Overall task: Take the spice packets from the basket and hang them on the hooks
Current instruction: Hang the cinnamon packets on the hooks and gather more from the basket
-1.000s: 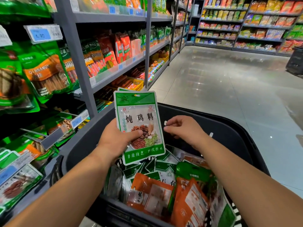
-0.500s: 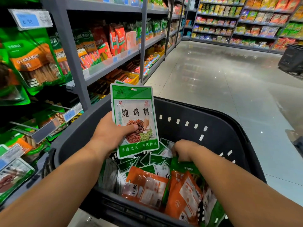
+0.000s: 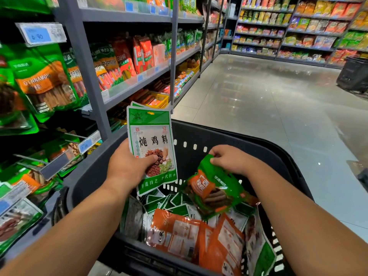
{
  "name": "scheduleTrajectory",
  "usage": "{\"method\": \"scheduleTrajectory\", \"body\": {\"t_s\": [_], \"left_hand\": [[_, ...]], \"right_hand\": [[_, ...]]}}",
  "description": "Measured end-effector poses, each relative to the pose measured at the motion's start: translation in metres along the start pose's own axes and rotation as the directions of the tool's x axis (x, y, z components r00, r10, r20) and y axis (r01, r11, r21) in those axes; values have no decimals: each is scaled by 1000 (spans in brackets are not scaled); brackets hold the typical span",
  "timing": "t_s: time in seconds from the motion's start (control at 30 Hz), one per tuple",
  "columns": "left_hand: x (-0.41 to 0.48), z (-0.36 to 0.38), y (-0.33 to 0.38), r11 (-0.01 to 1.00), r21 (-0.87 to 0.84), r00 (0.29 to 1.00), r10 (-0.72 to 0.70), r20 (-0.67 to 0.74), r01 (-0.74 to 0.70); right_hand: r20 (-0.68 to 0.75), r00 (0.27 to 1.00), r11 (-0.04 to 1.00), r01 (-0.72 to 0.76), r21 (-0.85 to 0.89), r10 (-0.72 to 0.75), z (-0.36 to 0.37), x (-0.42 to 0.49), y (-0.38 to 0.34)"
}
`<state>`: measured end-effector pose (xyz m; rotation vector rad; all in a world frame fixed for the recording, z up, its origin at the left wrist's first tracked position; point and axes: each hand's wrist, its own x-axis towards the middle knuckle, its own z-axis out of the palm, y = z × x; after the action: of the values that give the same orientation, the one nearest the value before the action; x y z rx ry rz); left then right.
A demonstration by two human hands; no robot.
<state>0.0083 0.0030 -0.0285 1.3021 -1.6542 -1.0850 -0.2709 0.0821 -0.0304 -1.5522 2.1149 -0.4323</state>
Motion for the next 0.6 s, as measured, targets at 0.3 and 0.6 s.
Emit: {"method": "scheduleTrajectory", "body": {"t_s": [0.3,0.6], "left_hand": [[0,0,1,999,16,999,38,15,-38],[1,3,-1,995,94,997,37,65,-43]], "right_hand": [[-153,987,829,44,558,51,-18,-8,-2],[-94,986,840,163,517,-134,-41,-34,-10]]}}
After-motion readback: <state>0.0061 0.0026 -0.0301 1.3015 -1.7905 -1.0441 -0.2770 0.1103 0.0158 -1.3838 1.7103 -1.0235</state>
